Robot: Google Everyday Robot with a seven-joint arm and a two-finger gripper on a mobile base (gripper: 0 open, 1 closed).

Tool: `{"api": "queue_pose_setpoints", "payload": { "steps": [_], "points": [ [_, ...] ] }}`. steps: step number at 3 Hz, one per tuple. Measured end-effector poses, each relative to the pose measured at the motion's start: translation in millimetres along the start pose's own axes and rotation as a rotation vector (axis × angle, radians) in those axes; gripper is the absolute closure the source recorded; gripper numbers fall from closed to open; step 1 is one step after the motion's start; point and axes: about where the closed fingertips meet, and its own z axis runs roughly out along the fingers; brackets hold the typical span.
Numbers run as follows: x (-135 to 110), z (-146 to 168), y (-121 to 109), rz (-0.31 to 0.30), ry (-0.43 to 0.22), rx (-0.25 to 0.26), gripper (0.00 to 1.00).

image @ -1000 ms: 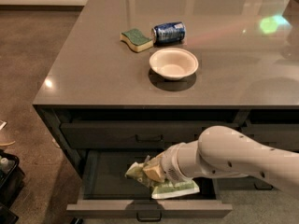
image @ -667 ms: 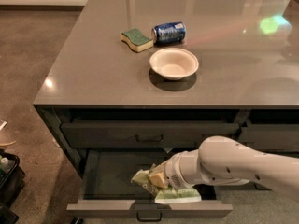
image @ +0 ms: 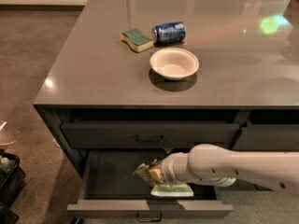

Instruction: Place green jalapeno chip bag into middle drawer

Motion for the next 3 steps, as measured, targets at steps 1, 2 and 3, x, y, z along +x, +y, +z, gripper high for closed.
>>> {"api": "queue_pose_setpoints", "payload": {
  "steps": [1,2,3],
  "points": [
    [14.1,24.1,-16.6,0.048,0.021,0.032,1.00],
    [31.4,44.4,-28.8,0.098,0.056,0.056,1.00],
    [31.2,45.5,-29.5,0.097,0.057,0.058,0.81]
  ]
}}
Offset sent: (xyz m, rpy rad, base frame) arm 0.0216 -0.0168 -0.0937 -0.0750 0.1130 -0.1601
